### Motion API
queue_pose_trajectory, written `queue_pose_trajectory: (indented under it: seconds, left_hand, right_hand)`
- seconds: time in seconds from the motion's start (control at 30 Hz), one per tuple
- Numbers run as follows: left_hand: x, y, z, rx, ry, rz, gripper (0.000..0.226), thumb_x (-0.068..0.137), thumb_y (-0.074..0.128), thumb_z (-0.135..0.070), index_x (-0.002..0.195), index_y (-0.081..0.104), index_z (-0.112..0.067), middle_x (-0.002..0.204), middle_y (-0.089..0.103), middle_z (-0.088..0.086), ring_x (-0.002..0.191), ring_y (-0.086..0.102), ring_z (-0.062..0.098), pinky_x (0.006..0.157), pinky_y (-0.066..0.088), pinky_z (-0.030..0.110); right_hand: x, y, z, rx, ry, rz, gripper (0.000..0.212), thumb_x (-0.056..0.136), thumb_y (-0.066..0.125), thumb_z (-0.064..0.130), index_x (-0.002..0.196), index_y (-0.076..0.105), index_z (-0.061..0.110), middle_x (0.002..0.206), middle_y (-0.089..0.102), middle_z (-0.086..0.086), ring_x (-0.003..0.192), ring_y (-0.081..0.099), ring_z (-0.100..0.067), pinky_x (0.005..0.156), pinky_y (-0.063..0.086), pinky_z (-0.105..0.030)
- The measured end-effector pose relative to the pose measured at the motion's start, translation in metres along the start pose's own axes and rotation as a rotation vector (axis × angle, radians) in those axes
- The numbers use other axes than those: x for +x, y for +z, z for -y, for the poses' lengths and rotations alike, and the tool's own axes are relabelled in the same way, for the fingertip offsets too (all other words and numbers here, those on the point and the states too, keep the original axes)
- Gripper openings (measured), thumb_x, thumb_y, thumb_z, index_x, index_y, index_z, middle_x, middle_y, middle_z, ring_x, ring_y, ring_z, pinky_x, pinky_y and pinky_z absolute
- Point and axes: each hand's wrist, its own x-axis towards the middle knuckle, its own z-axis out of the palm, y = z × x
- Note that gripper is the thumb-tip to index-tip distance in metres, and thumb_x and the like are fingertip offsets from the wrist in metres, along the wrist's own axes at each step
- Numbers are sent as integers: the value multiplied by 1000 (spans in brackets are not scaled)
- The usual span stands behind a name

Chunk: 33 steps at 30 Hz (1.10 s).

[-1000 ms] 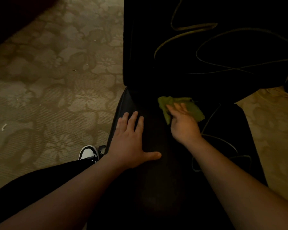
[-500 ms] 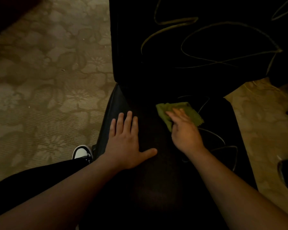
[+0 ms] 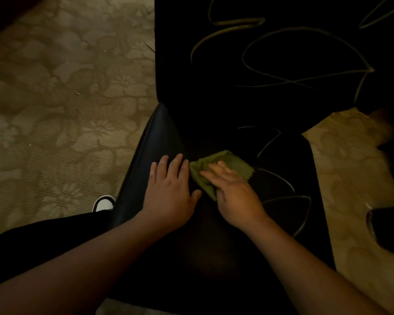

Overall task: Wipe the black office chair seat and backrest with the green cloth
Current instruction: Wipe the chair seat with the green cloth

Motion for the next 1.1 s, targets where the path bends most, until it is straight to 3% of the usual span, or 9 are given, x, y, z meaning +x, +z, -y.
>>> queue_pose_trajectory:
  seconds: [0.13, 0.23, 0.37, 0.47, 0.6, 0.7, 0.93, 1.0, 1.1]
  left_hand:
    - [-5, 4, 6, 91, 30, 86, 106, 85, 18, -88, 161, -10, -19, 168, -19, 4, 151, -27, 29, 123, -11, 53]
    - [0, 2, 11, 131, 49, 125, 124, 71, 17, -100, 160, -13, -19, 168, -22, 4, 151, -28, 30, 123, -12, 54]
    - [9, 2, 15, 147, 86, 118, 127, 68, 21, -101, 161, -9, -19, 169, -18, 3, 152, -25, 28, 123, -10, 55]
    - [12, -1, 17, 145, 113, 121, 121, 73, 27, -96, 162, -6, -20, 169, -16, 2, 152, -24, 27, 123, -11, 55]
    - [-2, 0, 6, 137, 145, 97, 93, 91, 33, -75, 162, 1, -24, 170, -10, -3, 153, -22, 23, 122, -9, 60]
    - [-23, 8, -2, 82, 103, 55, 82, 97, 23, -69, 162, 1, -24, 170, -10, -4, 153, -22, 20, 122, -10, 58]
    - [-20, 10, 8, 105, 137, 90, 84, 95, 15, -73, 162, -4, -25, 169, -14, -5, 152, -26, 18, 122, -13, 56]
    - [-17, 12, 11, 109, 155, 90, 84, 94, 13, -74, 162, -3, -25, 170, -14, -5, 152, -25, 18, 122, -12, 57]
    - [-10, 10, 19, 108, 185, 81, 82, 94, 9, -73, 162, 0, -28, 170, -10, -7, 153, -22, 17, 122, -11, 55]
  right_hand:
    - [-3, -13, -38, -34, 231, -127, 55, 97, 40, 6, 146, 40, 30, 158, 30, 5, 147, 16, -12, 121, 16, -33]
    - [-7, -17, -51, -46, 351, -178, 54, 98, 40, 9, 148, 38, 30, 158, 29, 3, 147, 16, -13, 119, 14, -30]
    - [-13, -9, -29, -32, 353, -163, 55, 97, 40, 6, 148, 38, 27, 159, 28, -2, 148, 15, -18, 121, 15, -37]
    - [-27, 2, 2, 9, 169, -71, 59, 91, 42, 2, 145, 44, 25, 156, 33, -1, 148, 18, -19, 122, 13, -37]
    - [-41, 10, 23, -28, 30, -4, 56, 93, 40, 8, 146, 42, 27, 158, 30, 5, 148, 15, -15, 121, 7, -33]
    - [-36, 3, 11, -31, 70, -11, 57, 95, 40, 8, 147, 40, 32, 158, 28, 8, 148, 13, -11, 121, 11, -33]
    - [-36, -10, -28, -27, 385, -139, 57, 96, 40, 7, 149, 36, 29, 159, 28, 0, 148, 16, -17, 121, 19, -41]
    - [-38, -5, -18, -28, 386, -145, 58, 95, 42, 6, 148, 37, 27, 158, 29, -2, 148, 16, -19, 121, 19, -42]
    - [-51, 7, 11, -35, 207, -93, 60, 91, 44, 5, 147, 40, 28, 157, 32, 0, 148, 19, -20, 122, 14, -39]
